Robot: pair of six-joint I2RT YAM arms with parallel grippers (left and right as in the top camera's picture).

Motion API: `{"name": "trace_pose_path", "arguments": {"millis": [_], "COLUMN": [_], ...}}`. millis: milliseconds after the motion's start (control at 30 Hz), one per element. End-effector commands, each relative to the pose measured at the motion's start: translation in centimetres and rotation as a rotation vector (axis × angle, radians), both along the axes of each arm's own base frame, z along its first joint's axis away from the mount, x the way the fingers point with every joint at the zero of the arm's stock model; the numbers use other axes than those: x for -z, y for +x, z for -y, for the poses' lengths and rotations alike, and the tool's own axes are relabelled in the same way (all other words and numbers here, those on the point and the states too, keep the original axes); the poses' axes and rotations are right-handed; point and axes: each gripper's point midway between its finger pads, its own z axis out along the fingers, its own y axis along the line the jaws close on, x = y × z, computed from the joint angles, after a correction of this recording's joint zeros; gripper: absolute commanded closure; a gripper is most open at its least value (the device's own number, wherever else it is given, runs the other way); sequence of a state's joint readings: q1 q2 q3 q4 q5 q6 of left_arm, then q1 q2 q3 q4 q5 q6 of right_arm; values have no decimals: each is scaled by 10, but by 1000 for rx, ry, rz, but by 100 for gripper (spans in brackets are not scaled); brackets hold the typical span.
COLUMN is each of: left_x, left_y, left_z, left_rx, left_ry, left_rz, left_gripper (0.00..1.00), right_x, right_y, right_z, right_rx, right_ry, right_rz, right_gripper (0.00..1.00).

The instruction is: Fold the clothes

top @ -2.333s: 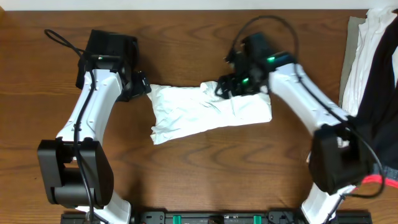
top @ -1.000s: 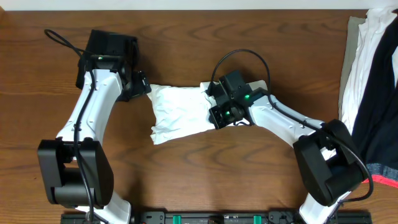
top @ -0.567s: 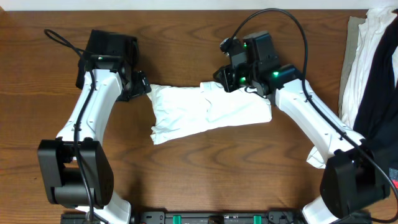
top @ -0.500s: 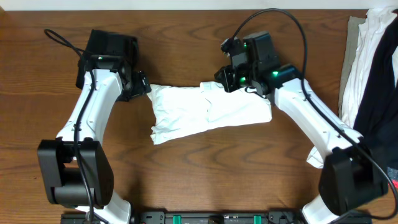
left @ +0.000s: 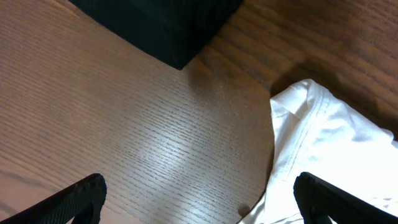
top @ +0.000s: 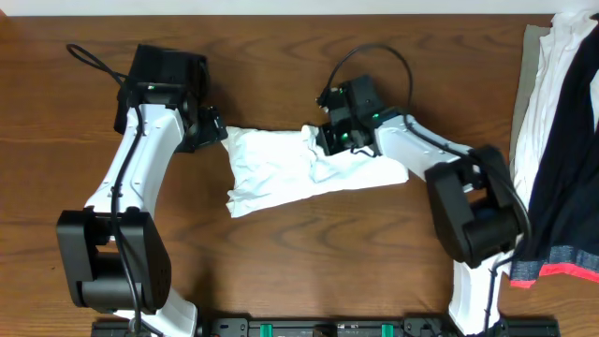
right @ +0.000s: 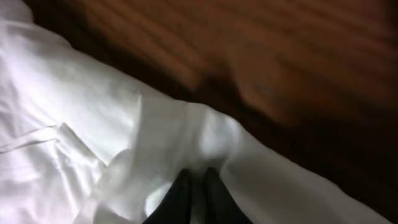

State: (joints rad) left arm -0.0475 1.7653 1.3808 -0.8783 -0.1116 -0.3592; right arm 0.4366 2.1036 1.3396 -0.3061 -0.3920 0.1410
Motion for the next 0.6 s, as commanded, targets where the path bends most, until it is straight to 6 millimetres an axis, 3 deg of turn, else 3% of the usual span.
{"name": "trace_pose_path", "arguments": {"millis": [0, 200, 333, 567], "left_x": [-7, -7, -7, -7], "left_y": [0, 0, 0, -1], "left_z": [-1, -1, -1, -1], "left_rx": [-1, -1, -1, -1], "left_ry": [1, 1, 1, 1], "left_rz": [18, 18, 18, 18], "left_gripper": [2, 2, 2, 2], "right_x": [1, -61, -91, -65], "right_y": [-5, -8, -19, -54], "right_z": [-9, -26, -23, -17], "right_rx": [-29, -89, -72, -84], "right_ry": [12, 151, 165, 94], "right_rz": [6, 63, 54, -95], "right_gripper": [91, 92, 92, 93]}}
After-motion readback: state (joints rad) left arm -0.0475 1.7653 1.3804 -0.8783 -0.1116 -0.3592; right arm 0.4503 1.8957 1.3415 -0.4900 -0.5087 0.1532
